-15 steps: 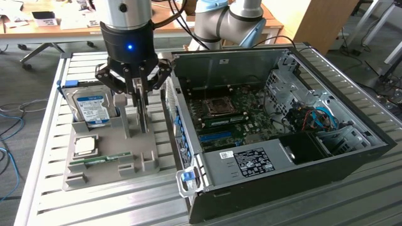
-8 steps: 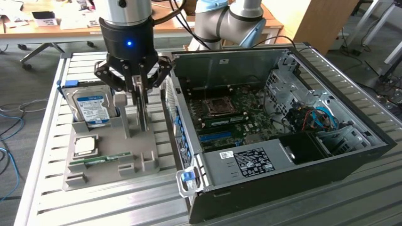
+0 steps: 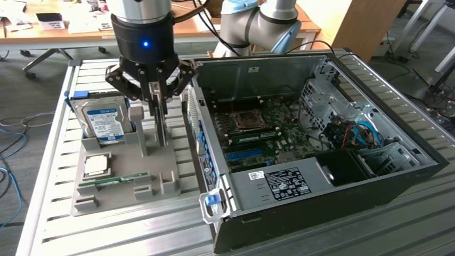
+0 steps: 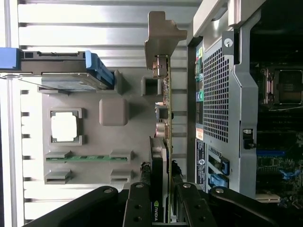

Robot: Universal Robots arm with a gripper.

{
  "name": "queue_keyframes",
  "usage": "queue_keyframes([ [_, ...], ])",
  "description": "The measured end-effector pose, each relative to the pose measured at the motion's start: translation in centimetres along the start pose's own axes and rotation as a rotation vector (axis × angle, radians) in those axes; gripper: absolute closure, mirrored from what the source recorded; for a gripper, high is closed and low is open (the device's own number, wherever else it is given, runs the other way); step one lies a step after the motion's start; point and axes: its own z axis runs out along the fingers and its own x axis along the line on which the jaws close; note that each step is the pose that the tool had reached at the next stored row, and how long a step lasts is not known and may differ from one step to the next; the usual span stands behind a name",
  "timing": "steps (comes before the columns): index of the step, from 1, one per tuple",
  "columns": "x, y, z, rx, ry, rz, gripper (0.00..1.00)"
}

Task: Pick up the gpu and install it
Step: 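Pick up the gpu and move the gpu toward the slot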

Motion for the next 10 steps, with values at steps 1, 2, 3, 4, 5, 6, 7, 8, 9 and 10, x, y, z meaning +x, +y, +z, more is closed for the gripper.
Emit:
queue_keyframes([
  [1,0.0,0.00,-0.12,0.0000,-0.0001,0.000,0.73],
  [2,0.0,0.01,-0.25,0.0000,0.0000,0.000,0.73],
  [3,0.0,0.02,-0.38,0.0000,0.0000,0.000,0.73],
  [4,0.0,0.02,-0.51,0.0000,0.0000,0.000,0.73],
  [5,0.0,0.03,-0.64,0.0000,0.0000,0.000,0.73],
  [6,0.0,0.03,-0.77,0.0000,0.0000,0.000,0.73],
  [7,0.0,0.04,-0.91,0.0000,0.0000,0.000,0.73],
  [8,0.0,0.05,-1.06,0.0000,-0.0001,0.000,0.73],
  [9,0.0,0.05,-1.22,0.0001,0.0001,0.000,0.73],
  [10,0.0,0.06,-1.36,0.0000,0.0000,0.000,0.73],
])
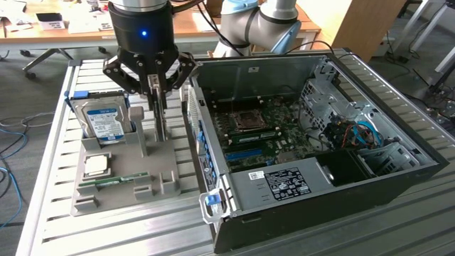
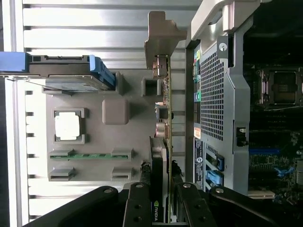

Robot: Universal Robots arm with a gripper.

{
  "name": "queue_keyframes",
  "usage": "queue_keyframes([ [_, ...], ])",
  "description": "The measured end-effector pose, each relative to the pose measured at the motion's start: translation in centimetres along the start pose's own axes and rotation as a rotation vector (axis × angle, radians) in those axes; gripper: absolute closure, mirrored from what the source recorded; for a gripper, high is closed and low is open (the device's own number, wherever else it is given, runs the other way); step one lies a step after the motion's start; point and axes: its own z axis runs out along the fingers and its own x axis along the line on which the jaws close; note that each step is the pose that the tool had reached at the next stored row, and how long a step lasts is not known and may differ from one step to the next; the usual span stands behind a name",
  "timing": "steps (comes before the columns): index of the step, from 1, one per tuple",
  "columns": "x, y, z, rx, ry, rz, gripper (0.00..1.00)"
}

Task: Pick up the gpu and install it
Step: 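Pick up the gpu and move the gpu toward the slot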

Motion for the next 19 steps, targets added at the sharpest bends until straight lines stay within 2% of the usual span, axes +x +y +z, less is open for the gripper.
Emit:
queue_keyframes([
  [14,0.0,0.08,-1.92,0.0000,0.0000,0.000,0.73],
  [19,-0.1,0.10,-2.21,-0.0001,-0.0002,0.000,0.73],
])
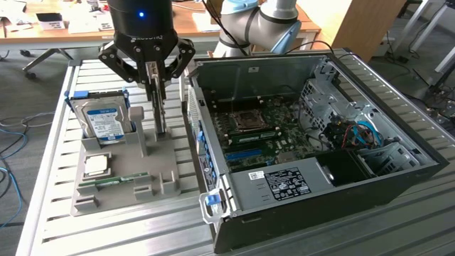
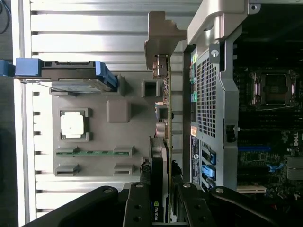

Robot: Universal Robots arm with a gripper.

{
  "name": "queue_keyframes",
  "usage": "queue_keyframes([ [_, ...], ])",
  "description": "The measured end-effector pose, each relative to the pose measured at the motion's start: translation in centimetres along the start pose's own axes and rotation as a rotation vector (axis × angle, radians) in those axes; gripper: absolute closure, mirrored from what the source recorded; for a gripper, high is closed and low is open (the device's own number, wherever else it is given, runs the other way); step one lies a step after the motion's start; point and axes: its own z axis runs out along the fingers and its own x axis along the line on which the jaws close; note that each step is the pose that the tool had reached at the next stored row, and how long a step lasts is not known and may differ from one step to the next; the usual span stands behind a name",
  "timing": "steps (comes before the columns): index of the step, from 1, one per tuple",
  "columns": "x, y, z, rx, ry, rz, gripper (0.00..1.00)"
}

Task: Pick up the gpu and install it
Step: 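Pick up the gpu and move the gpu toward the slot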

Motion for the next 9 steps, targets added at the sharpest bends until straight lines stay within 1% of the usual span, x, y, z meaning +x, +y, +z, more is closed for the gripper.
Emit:
queue_keyframes([
  [9,0.00,0.00,-0.03,0.0002,0.0002,0.000,0.73],
])
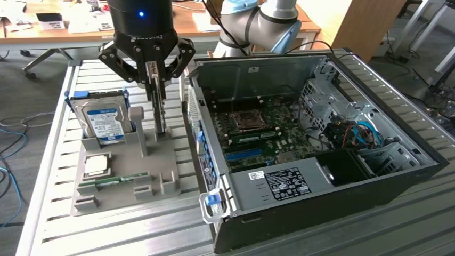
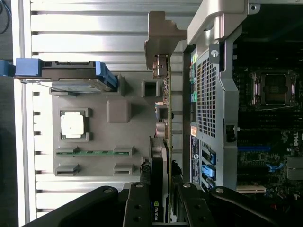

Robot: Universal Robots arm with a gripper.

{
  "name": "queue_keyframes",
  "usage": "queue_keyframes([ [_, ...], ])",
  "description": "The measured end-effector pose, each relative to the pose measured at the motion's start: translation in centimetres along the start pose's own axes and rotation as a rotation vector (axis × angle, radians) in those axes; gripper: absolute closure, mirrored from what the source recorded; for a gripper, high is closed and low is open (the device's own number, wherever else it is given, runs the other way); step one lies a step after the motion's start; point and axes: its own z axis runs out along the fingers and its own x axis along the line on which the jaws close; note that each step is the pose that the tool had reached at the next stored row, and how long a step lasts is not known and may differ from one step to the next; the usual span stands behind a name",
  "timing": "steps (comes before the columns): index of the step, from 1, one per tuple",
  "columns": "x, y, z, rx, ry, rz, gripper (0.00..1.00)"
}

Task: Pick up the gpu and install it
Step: 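Pick up the gpu and move the gpu toward the slot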

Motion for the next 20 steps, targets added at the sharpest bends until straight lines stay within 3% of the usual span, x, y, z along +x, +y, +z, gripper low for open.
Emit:
queue_keyframes([
  [20,0.0,0.06,-1.43,-0.0001,-0.0002,0.000,0.73],
])
